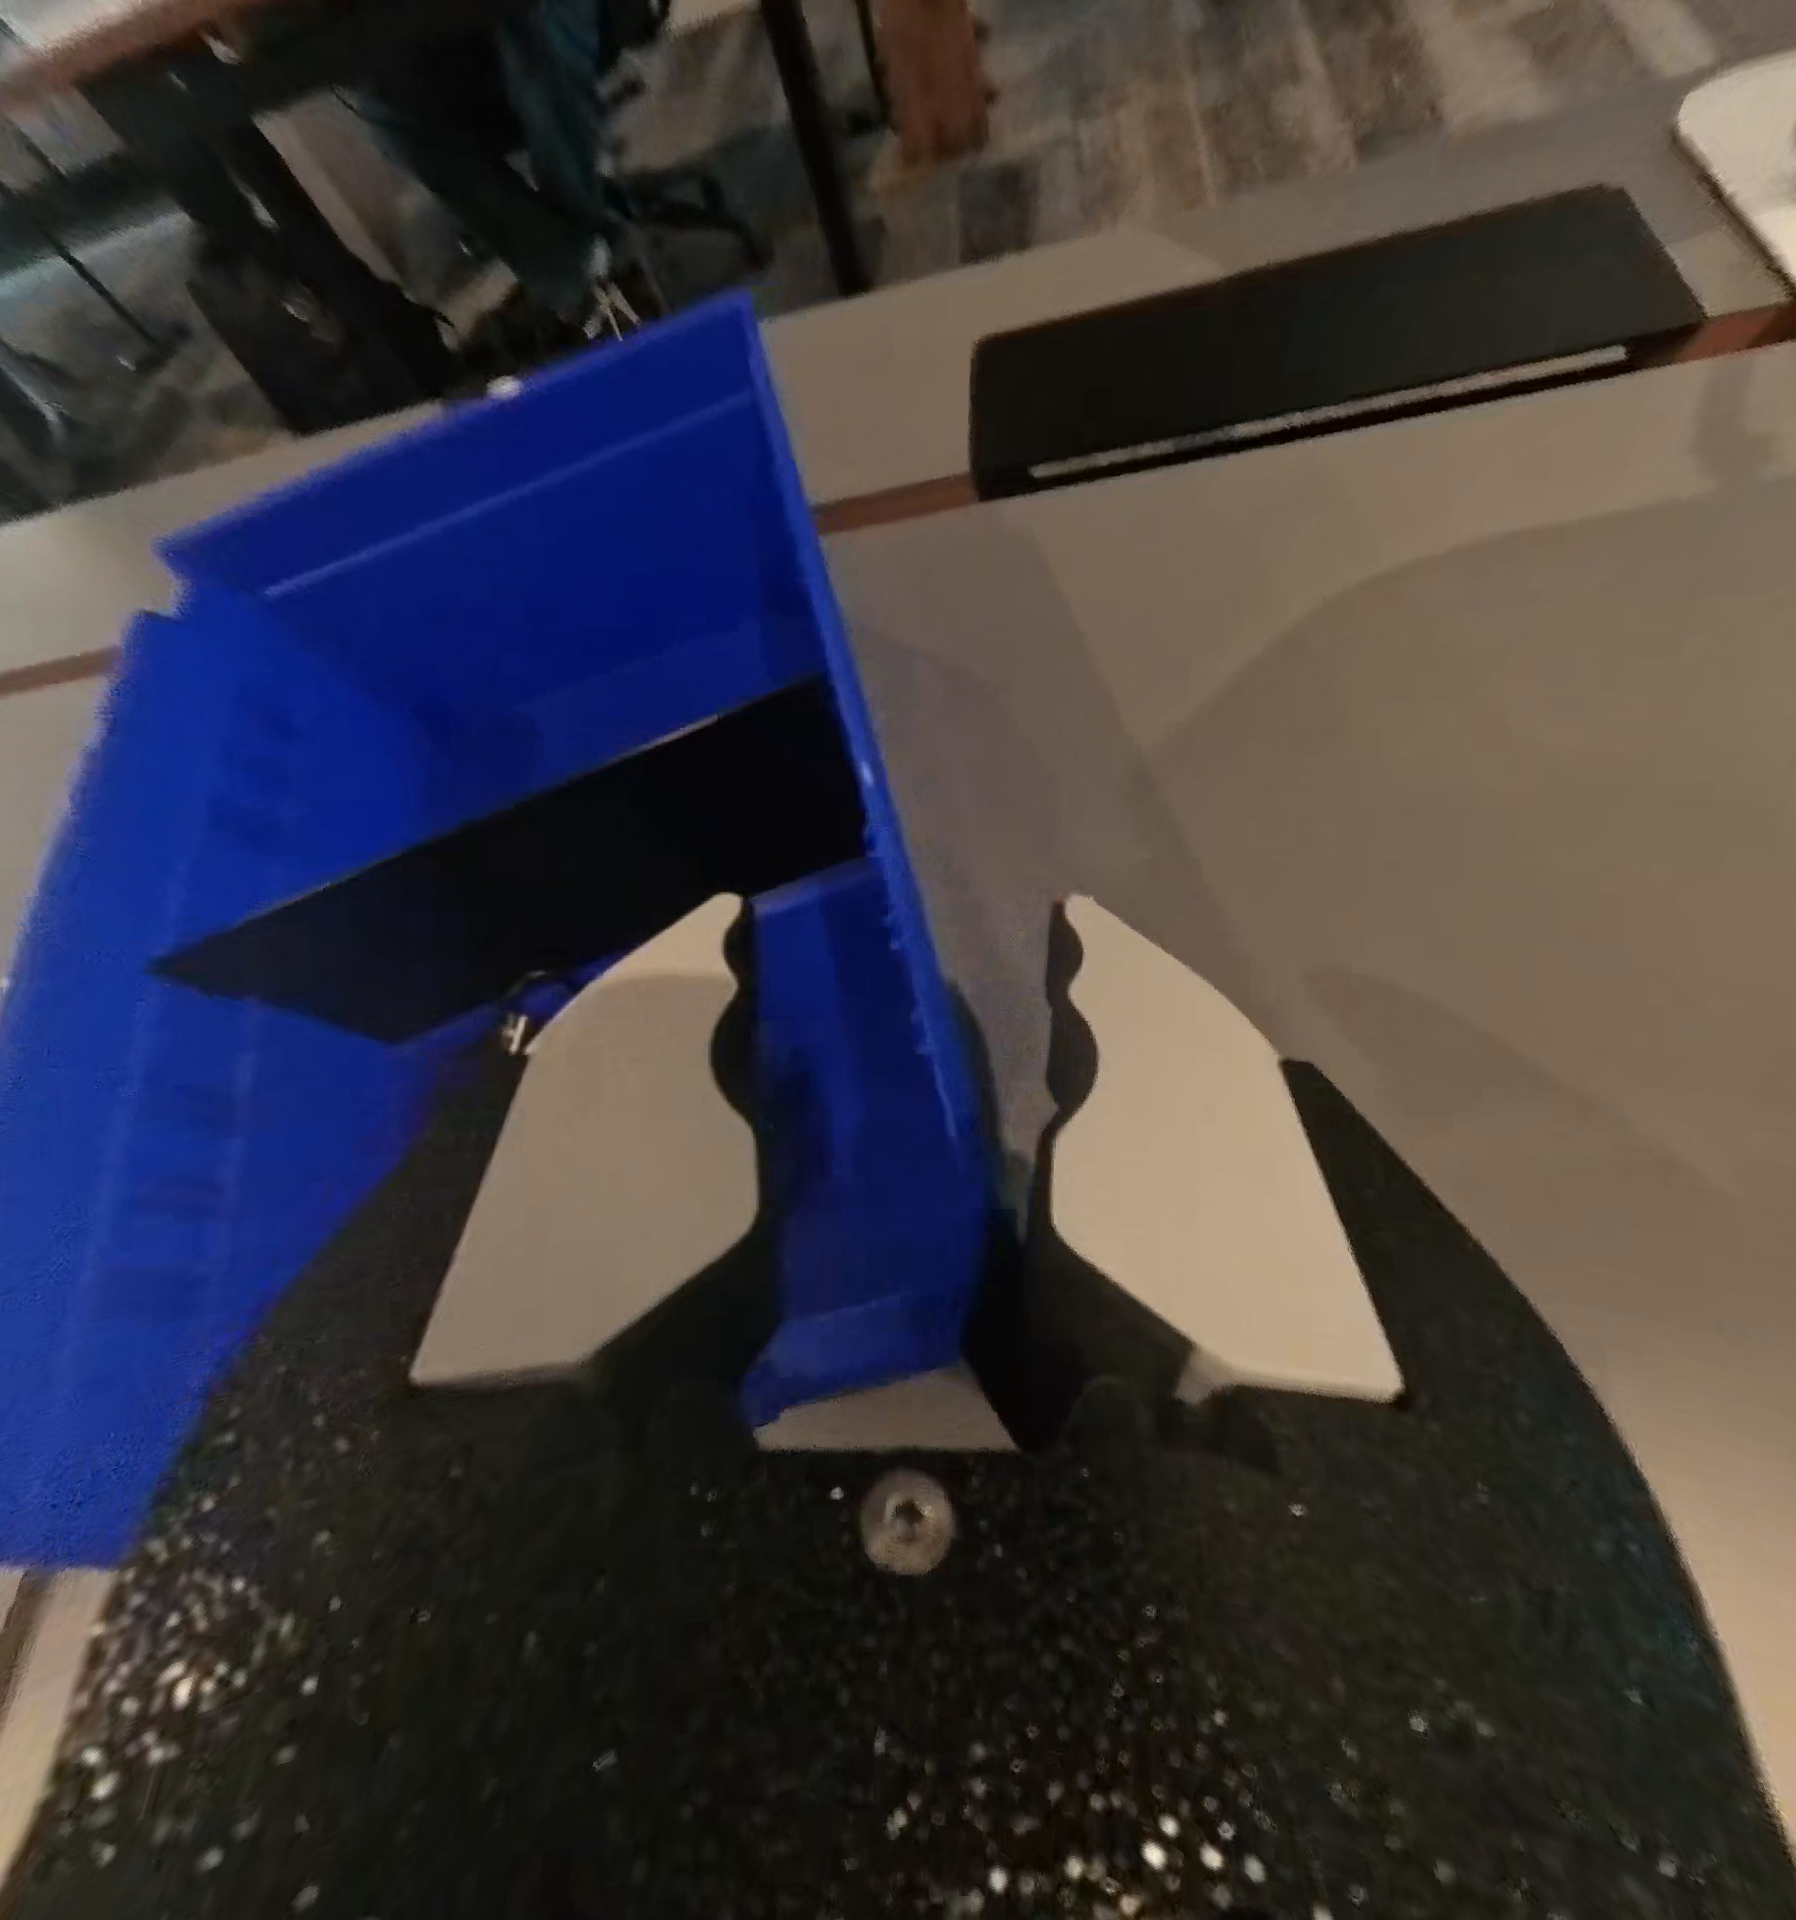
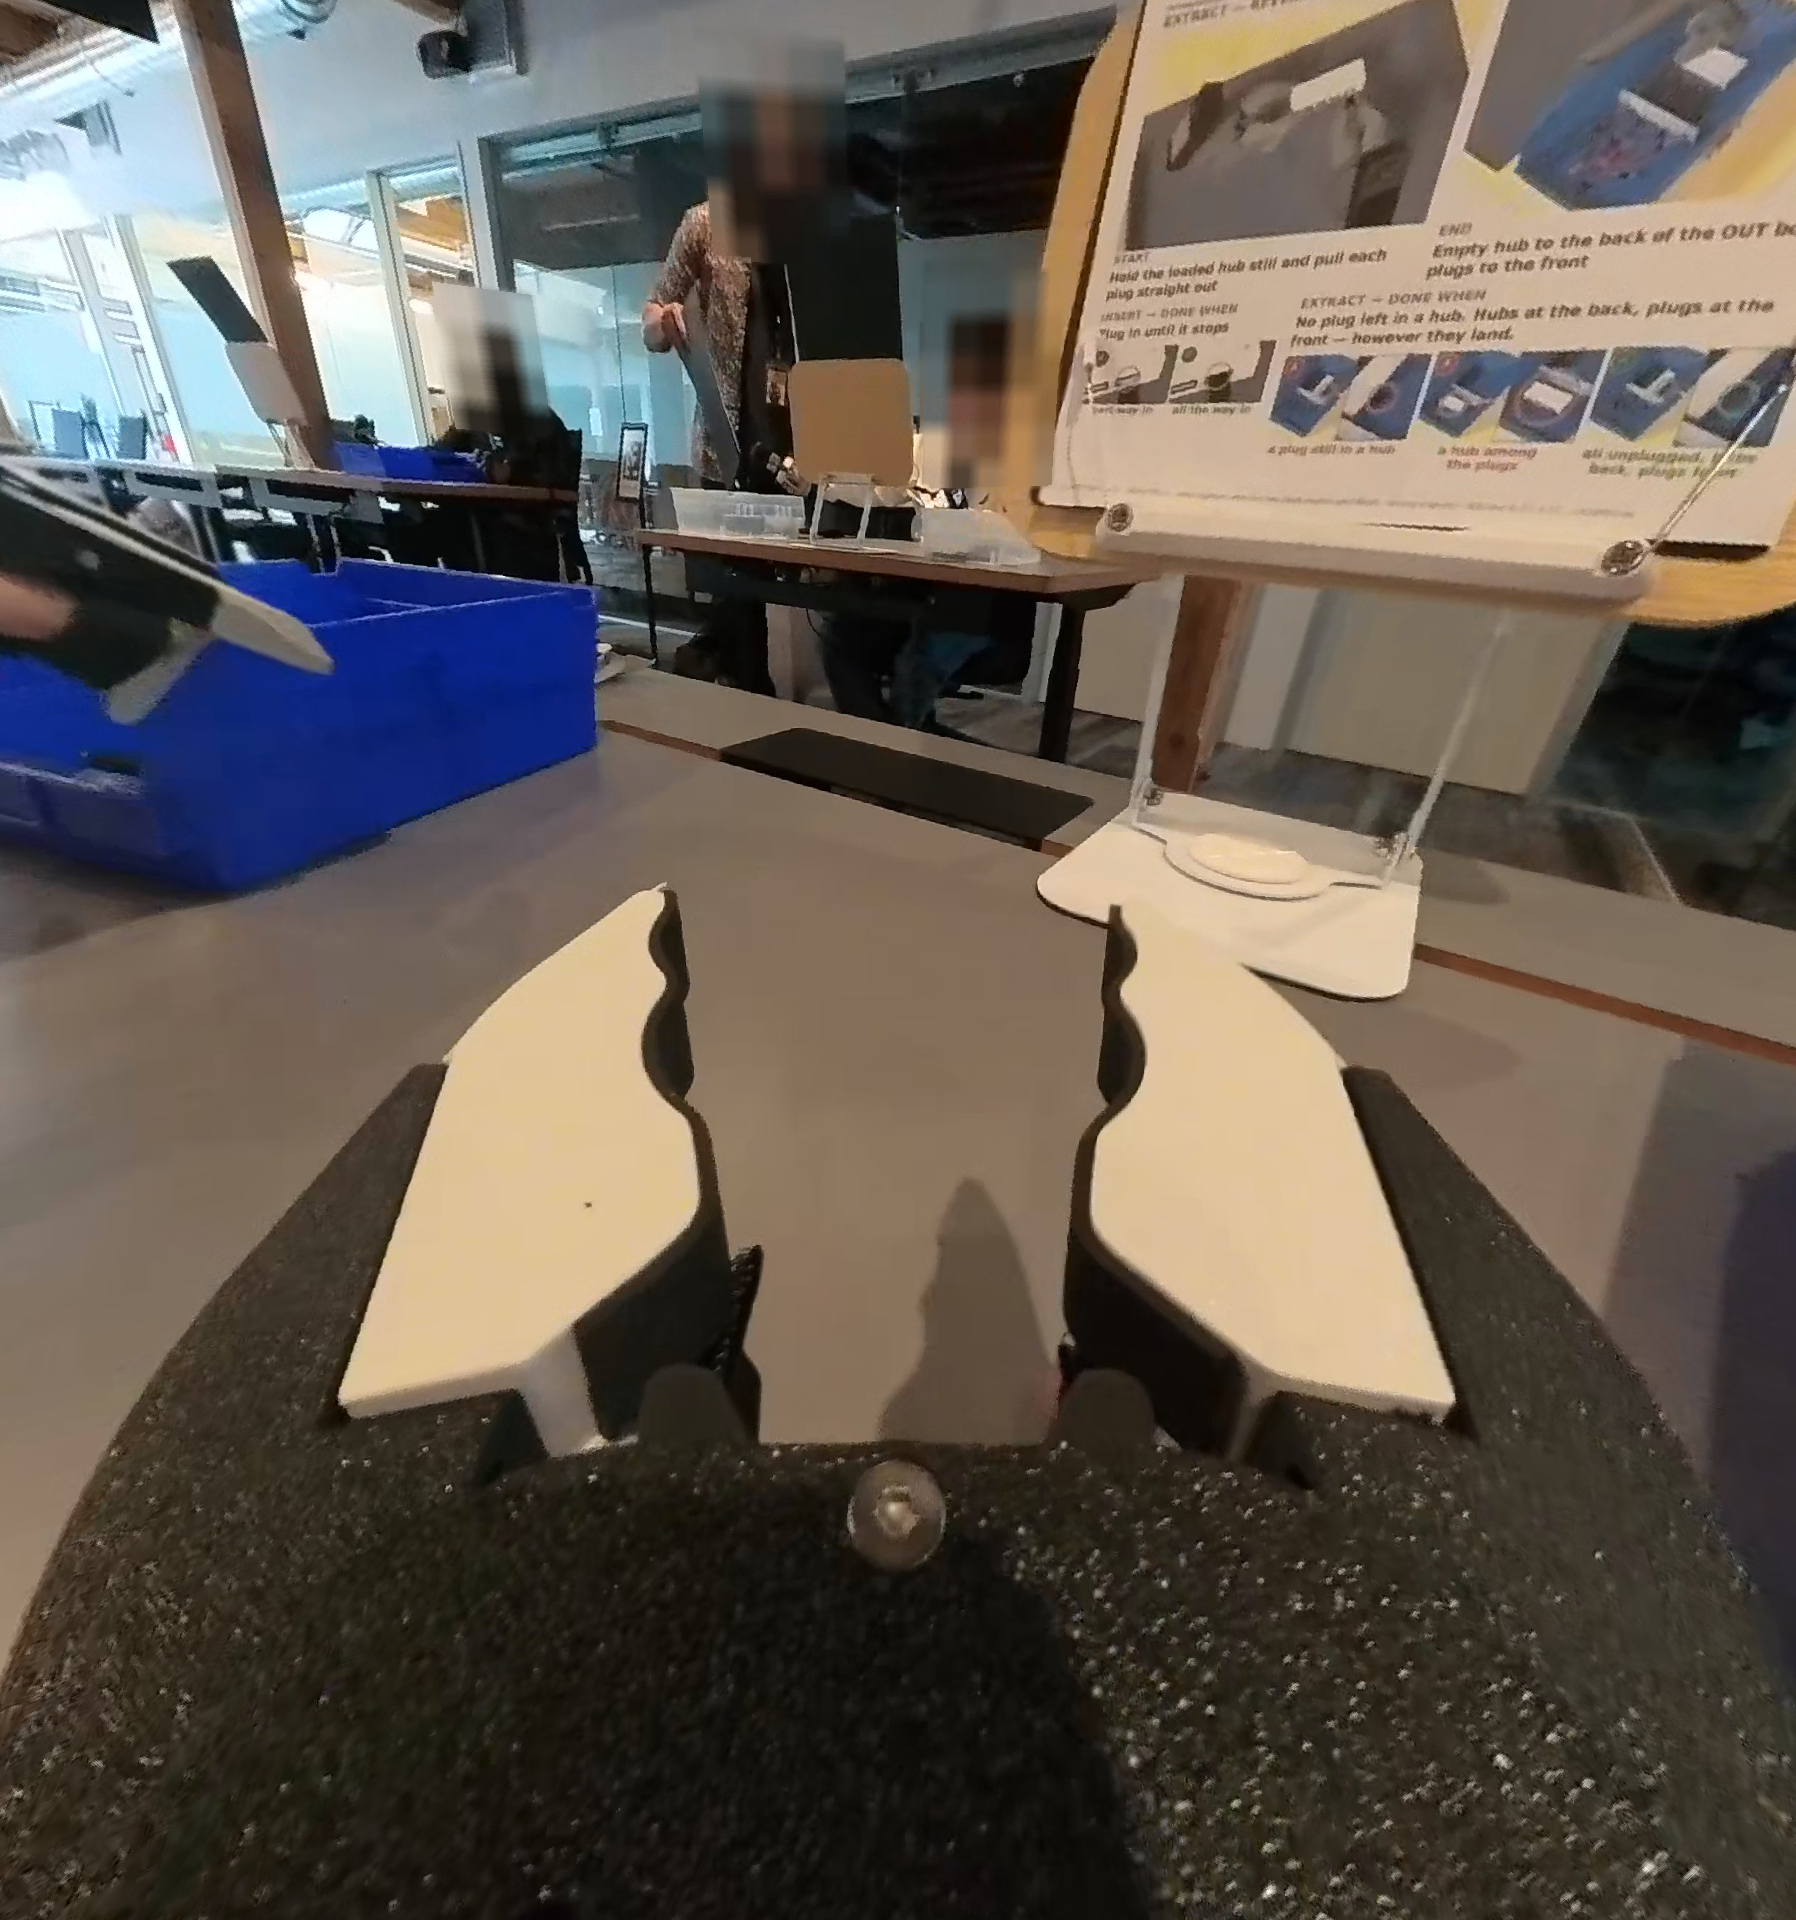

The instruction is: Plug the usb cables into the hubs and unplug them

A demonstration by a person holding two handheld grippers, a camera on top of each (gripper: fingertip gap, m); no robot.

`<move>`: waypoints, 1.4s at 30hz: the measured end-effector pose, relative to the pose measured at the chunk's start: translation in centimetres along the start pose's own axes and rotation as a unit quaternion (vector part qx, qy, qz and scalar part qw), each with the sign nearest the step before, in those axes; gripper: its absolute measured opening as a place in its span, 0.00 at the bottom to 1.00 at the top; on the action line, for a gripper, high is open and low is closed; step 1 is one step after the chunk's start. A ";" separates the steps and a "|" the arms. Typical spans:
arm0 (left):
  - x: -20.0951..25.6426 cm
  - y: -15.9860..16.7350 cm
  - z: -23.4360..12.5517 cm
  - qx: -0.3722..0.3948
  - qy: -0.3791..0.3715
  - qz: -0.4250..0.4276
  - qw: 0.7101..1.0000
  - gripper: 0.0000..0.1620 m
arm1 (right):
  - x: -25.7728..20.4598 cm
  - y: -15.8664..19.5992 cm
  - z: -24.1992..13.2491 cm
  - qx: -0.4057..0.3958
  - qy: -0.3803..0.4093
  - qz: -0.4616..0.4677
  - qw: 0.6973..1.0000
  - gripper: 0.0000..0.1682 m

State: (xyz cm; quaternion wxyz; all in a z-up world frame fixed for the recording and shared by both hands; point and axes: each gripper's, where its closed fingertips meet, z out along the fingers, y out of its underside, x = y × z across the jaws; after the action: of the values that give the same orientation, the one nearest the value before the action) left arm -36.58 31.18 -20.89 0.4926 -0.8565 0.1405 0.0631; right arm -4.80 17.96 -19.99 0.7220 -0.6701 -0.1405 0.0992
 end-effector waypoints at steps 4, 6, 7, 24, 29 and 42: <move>0.4 1.9 1.8 -0.075 -0.010 0.043 0.996 0.27 | -0.2 0.1 0.1 -0.002 -0.002 -0.014 1.000 0.44; 0.8 2.1 2.0 -0.088 -0.007 0.052 0.995 0.15 | -0.3 0.1 0.1 -0.002 -0.002 -0.016 1.000 0.43; 0.6 2.1 2.0 -0.091 -0.017 0.057 0.994 0.14 | -0.2 0.1 0.1 -0.002 -0.001 -0.016 1.000 0.42; 5.9 2.4 -5.6 0.028 0.072 0.156 0.985 0.04 | 2.8 -2.3 -0.7 0.059 0.044 -0.001 0.997 0.20; 11.4 3.3 -12.6 0.086 0.200 0.219 0.951 0.03 | 5.8 -4.4 -2.3 0.083 0.100 -0.006 0.991 0.20; 20.6 8.6 -23.1 0.160 0.496 0.401 0.753 0.04 | 12.2 -7.3 -6.9 0.143 0.182 0.053 0.971 0.19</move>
State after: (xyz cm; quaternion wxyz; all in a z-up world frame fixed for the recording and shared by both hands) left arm -20.23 3.50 -21.33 0.4130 -0.5408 0.7042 -0.2025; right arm 8.67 14.96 -12.28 0.8175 -0.5732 0.0444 0.0330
